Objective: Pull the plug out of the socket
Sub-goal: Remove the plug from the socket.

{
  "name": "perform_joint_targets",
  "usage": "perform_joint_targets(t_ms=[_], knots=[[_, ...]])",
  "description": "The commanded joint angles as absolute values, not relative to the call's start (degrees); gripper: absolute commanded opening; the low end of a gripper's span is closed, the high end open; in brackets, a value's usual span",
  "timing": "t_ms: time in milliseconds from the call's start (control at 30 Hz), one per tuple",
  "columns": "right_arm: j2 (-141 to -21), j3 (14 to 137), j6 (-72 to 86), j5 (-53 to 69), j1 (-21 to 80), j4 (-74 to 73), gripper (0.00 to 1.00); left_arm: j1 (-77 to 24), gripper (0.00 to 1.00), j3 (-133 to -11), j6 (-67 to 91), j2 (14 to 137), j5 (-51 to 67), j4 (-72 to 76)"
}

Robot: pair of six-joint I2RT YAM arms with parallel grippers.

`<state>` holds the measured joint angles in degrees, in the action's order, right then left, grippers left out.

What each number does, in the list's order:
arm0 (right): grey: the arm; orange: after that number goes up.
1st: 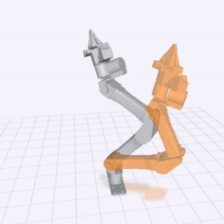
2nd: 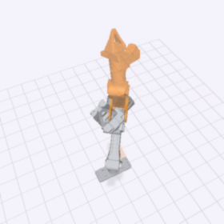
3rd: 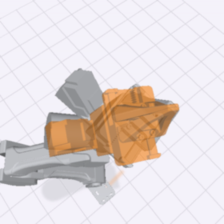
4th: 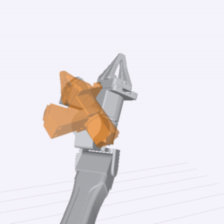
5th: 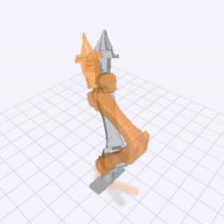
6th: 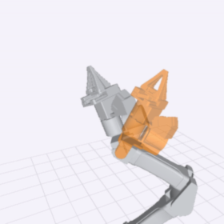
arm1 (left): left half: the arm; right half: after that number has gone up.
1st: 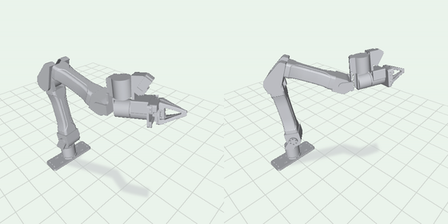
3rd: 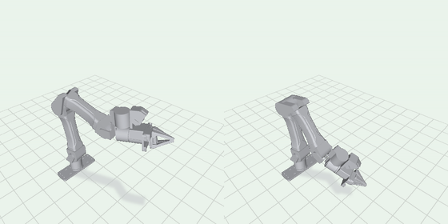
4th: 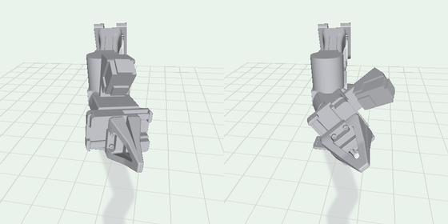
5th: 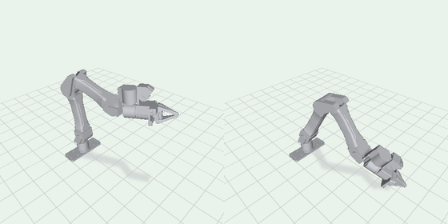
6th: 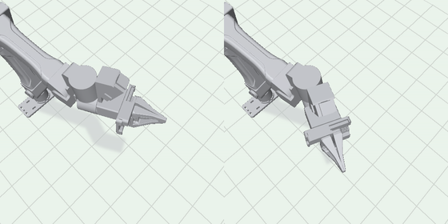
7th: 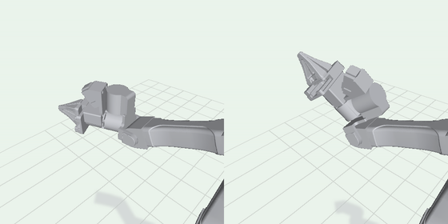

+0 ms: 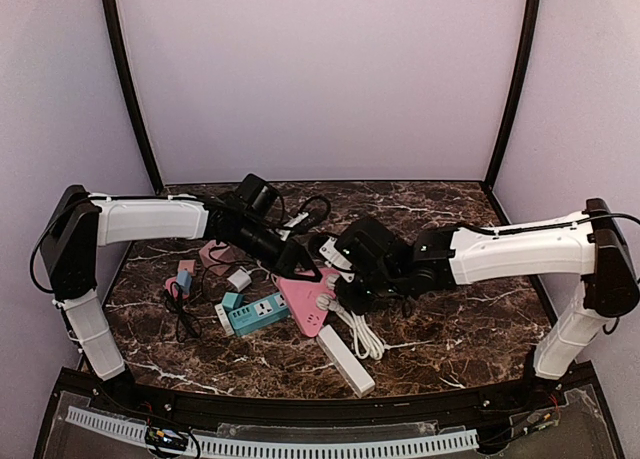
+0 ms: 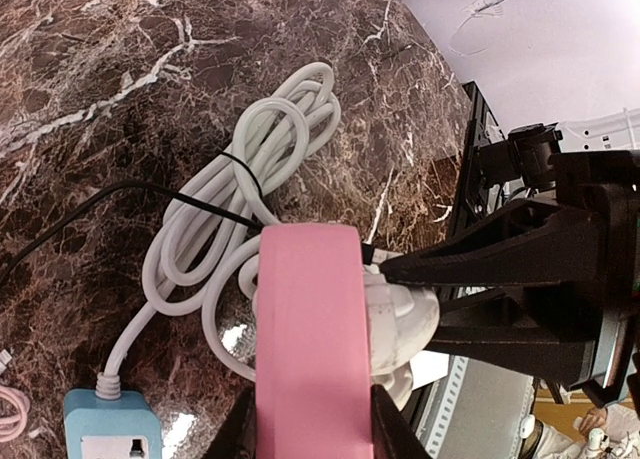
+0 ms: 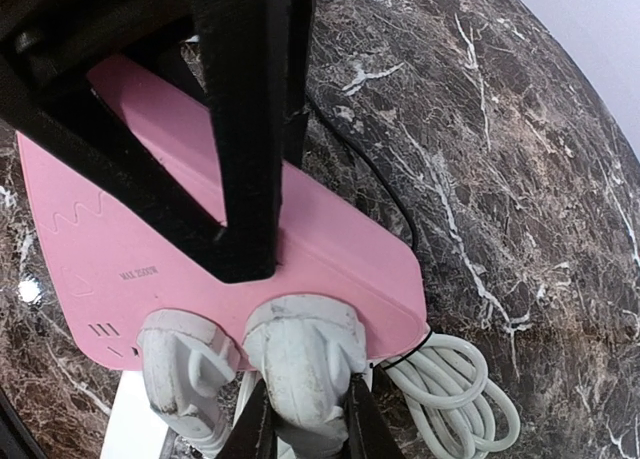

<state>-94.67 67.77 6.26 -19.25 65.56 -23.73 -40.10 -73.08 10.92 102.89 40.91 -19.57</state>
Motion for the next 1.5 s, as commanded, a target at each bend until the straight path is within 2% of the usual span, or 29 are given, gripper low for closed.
perform_joint_targets(t_ms=[0, 500, 1067, 1467], knots=[[-89.1, 65.6, 9.5, -14.6, 62.2, -19.2, 0.0, -39.6, 0.01, -73.7, 9.4, 102.7, 39.0, -22.5], [-85.8, 62.0, 12.5, -7.2, 57.9, -15.6, 0.0, -39.6, 0.01, -73.8, 9.1, 102.5, 39.0, -22.9], [-88.6, 64.1, 8.9, -32.4, 68.1, -18.3, 0.0, -38.8, 0.01, -74.5, 10.9, 104.2, 35.7, -24.9], [-94.8, 67.9, 7.6, -41.4, 72.8, -21.2, 0.0, -37.6, 0.01, -74.0, 12.4, 104.3, 36.6, -24.2]])
